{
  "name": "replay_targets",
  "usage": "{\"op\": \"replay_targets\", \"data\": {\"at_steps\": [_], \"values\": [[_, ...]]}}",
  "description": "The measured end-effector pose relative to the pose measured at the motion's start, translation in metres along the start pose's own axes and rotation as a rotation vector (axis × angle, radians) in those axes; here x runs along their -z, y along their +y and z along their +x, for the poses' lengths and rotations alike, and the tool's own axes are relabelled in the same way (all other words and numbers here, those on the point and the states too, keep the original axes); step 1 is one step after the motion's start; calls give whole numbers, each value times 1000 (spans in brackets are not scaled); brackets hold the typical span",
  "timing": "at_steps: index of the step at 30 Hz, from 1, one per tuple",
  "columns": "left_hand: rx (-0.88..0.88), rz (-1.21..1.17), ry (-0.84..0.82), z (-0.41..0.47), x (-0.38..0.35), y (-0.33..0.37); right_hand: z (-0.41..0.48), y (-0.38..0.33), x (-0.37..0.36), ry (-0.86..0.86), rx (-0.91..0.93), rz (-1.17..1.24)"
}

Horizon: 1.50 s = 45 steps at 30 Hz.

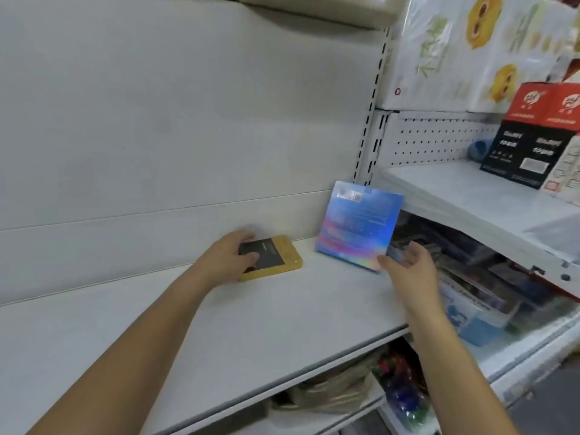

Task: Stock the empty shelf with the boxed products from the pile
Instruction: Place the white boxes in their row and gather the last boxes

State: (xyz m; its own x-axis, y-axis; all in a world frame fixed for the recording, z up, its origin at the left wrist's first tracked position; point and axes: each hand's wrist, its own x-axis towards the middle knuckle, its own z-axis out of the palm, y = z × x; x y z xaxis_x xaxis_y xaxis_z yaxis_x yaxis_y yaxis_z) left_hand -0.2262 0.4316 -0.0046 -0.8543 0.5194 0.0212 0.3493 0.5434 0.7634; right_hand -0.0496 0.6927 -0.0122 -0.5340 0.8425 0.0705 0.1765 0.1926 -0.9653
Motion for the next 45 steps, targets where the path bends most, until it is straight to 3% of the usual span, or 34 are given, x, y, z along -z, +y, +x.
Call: {"op": "replay_targets", "data": {"at_steps": [6, 9, 12, 16, 20, 26, 31, 35, 45], "values": [[73, 494, -7, 25, -21, 6, 54, 10, -5, -124, 1, 3], [110, 620, -72, 25, -17, 17, 65, 10, 0, -115, 71, -56], [182, 698, -177, 24, -10, 17, 73, 9, 1, -212, 107, -25], [261, 636, -239, 23, -3, 16, 77, 8, -1, -293, 13, 42], [235, 219, -293, 9, 5, 21, 71, -4, 4, -420, -95, 214], [188, -235, -42, -15, 22, 7, 50, -12, -5, -478, -130, 345], [193, -416, 128, -44, 33, -4, 43, 1, -22, -466, 104, 343], [176, -531, 369, -85, 47, -16, 30, -10, -48, -627, 182, 383], [236, -559, 883, -233, 93, -55, -63, -53, -130, -1063, 92, 561]]}}
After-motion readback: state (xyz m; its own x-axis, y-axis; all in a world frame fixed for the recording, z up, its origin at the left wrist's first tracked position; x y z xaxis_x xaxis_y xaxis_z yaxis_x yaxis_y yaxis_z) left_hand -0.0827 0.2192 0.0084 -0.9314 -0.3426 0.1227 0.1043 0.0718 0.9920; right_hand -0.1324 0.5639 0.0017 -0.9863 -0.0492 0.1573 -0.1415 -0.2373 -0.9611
